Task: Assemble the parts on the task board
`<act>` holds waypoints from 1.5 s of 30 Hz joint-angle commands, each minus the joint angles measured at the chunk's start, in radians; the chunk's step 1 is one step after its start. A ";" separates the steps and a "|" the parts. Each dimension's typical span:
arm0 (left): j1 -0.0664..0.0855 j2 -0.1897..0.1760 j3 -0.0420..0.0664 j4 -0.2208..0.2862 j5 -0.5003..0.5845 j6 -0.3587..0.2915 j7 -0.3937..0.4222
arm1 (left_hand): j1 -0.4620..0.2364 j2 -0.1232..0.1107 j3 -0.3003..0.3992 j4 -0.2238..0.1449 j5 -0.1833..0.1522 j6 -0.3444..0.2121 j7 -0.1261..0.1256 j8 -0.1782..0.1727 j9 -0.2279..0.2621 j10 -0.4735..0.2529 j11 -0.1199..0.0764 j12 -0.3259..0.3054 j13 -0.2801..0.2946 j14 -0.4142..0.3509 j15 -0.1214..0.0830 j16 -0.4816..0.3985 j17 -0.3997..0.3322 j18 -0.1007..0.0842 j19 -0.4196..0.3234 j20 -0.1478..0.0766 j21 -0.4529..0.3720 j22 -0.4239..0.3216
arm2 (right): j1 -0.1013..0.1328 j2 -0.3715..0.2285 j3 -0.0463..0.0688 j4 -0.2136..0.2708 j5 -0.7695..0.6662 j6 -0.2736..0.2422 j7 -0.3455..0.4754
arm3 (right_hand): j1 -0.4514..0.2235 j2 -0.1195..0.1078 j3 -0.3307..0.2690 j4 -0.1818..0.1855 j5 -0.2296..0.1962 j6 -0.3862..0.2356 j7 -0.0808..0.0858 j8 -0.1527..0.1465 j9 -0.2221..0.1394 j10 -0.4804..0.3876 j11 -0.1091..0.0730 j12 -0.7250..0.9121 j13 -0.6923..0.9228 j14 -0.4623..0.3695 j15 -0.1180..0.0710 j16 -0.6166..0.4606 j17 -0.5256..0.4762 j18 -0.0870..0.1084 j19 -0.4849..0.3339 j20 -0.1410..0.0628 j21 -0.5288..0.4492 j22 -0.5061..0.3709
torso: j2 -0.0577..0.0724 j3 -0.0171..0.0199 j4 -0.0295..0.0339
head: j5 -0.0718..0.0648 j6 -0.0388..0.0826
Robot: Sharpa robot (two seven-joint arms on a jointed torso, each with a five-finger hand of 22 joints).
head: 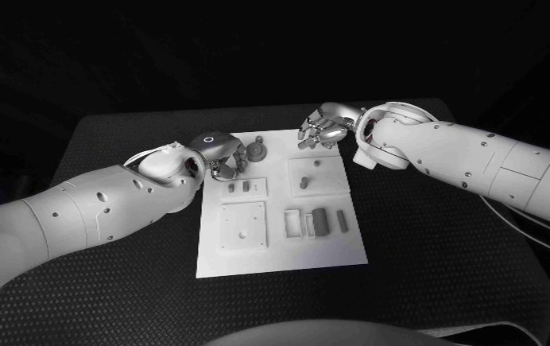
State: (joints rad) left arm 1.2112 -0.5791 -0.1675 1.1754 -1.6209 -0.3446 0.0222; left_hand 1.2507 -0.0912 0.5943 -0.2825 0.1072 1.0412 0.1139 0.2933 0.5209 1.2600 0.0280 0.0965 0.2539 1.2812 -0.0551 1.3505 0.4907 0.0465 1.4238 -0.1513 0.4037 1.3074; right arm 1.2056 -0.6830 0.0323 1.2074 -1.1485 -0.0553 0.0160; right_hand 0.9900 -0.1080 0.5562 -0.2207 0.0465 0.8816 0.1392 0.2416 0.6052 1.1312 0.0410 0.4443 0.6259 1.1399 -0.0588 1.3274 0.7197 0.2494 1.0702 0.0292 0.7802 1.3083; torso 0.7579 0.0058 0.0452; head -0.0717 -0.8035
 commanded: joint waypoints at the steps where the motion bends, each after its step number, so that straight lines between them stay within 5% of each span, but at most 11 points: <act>1: 0.000 0.000 0.000 0.004 -0.010 0.015 0.001 | -0.002 0.005 0.007 -0.001 0.005 0.004 0.001 0.003 0.001 0.037 0.023 0.001 0.002 0.002 -0.006 0.003 -0.001 0.090 -0.002 -0.005 0.005 0.021 | 0.000 0.000 0.000 0.001 -0.001 0.005 0.010 | -0.007 -0.003 -0.001 0.000 0.004 0.010 0.015 -0.004 0.001 -0.005 0.005 0.004 0.001 -0.003 -0.005 -0.001 -0.001 0.012 0.002 -0.004 -0.002 0.017 | 0.000 -0.0004 0.0002 | 0.001 0.000; 45: -0.006 0.031 -0.004 -0.029 -0.021 0.060 -0.016 | -0.003 0.007 0.008 0.000 0.004 0.003 0.002 0.002 0.001 0.038 0.023 -0.003 0.003 0.002 -0.006 0.002 -0.002 0.088 -0.004 -0.005 0.004 0.021 | 0.000 0.000 0.000 0.000 -0.001 0.005 0.010 | -0.007 -0.003 -0.001 -0.001 0.004 0.010 0.015 -0.004 0.001 -0.005 0.005 0.004 0.001 -0.003 -0.005 -0.001 -0.001 0.012 0.002 -0.004 -0.002 0.017 | 0.000 0.0002 -0.0005 | -0.003 -0.001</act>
State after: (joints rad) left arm 1.2085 -0.5547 -0.1687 1.1465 -1.6309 -0.3161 0.0124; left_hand 1.2509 -0.0930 0.5985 -0.2837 0.1071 1.0395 0.1121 0.2932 0.5231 1.2739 0.0286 0.0885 0.2575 1.2829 -0.0534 1.3505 0.4908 0.0469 1.4226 -0.1493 0.4037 1.3078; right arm 1.2056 -0.6832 0.0323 1.2063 -1.1484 -0.0553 0.0167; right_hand 0.9900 -0.1080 0.5562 -0.2207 0.0465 0.8816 0.1393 0.2416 0.6056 1.1311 0.0410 0.4443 0.6259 1.1381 -0.0604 1.3274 0.7198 0.2494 1.0702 0.0293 0.7802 1.3083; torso 0.7580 0.0063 0.0443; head -0.0750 -0.8039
